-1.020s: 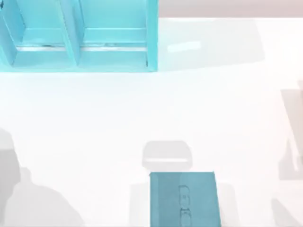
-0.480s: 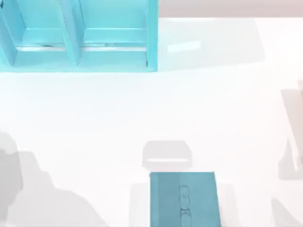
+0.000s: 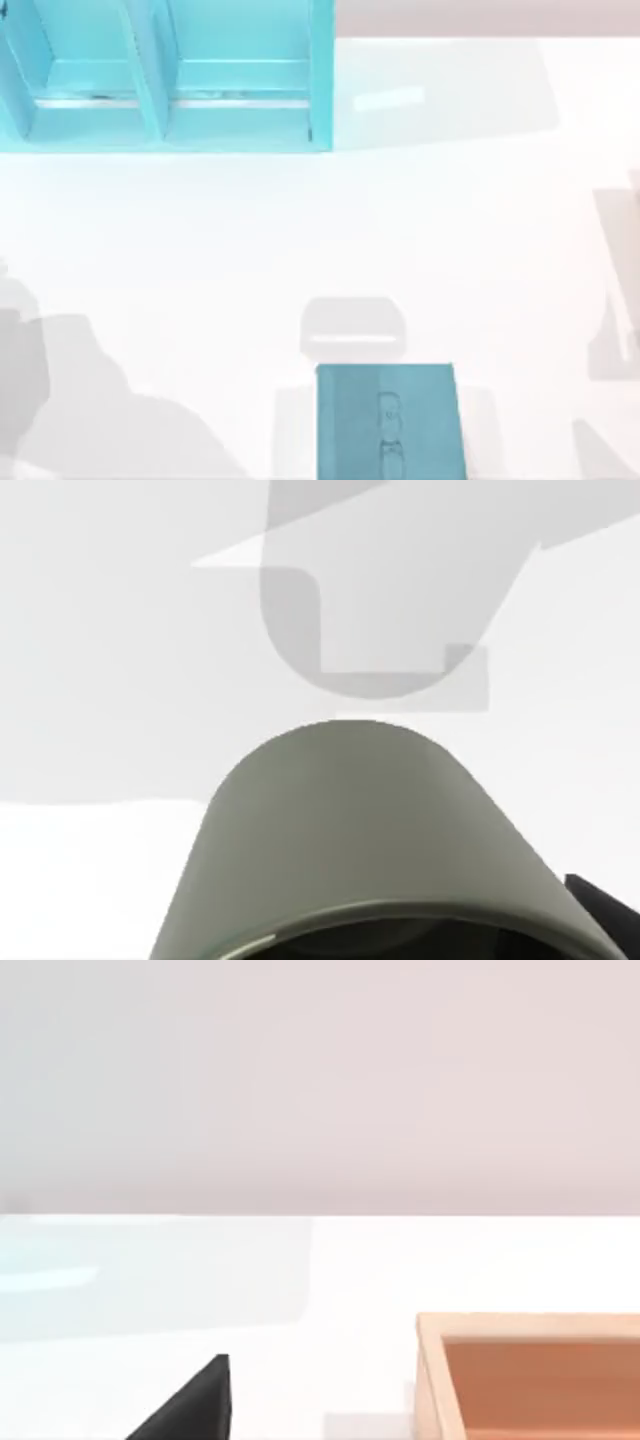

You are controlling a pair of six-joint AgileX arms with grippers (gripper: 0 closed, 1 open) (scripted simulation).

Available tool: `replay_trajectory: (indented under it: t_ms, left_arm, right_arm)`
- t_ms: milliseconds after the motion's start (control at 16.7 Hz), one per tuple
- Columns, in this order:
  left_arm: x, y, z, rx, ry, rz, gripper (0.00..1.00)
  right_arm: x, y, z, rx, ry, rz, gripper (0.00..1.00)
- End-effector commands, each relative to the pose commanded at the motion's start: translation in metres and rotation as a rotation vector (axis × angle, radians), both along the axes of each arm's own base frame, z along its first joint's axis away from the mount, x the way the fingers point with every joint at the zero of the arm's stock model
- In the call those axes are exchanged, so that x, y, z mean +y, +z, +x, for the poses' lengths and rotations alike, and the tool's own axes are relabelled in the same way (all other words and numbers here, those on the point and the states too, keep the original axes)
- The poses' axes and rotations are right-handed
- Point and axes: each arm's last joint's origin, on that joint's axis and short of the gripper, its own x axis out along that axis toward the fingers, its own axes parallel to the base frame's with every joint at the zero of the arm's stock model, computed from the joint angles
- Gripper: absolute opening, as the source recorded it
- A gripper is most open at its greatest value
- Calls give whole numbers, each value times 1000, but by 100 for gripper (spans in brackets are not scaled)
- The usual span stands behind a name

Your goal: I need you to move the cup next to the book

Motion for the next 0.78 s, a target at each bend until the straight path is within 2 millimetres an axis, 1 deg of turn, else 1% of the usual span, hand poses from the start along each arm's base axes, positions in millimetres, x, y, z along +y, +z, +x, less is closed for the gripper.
replay_trajectory:
  t_ms: [180,360,480,600,780]
  left_arm:
    - [-19,6,15,-22,72,31,0]
    - [-53,13,34,-49,194,58,0]
    - [-83,17,44,-67,304,68,0]
    - [-118,20,51,-87,430,71,0]
    - [-175,23,50,-111,638,62,0]
  right_arm:
    - [0,0,0,0,0,0,100]
    - [0,0,0,0,0,0,100]
    - [0,0,0,0,0,0,100]
    - [0,0,0,0,0,0,100]
    - [0,0,0,0,0,0,100]
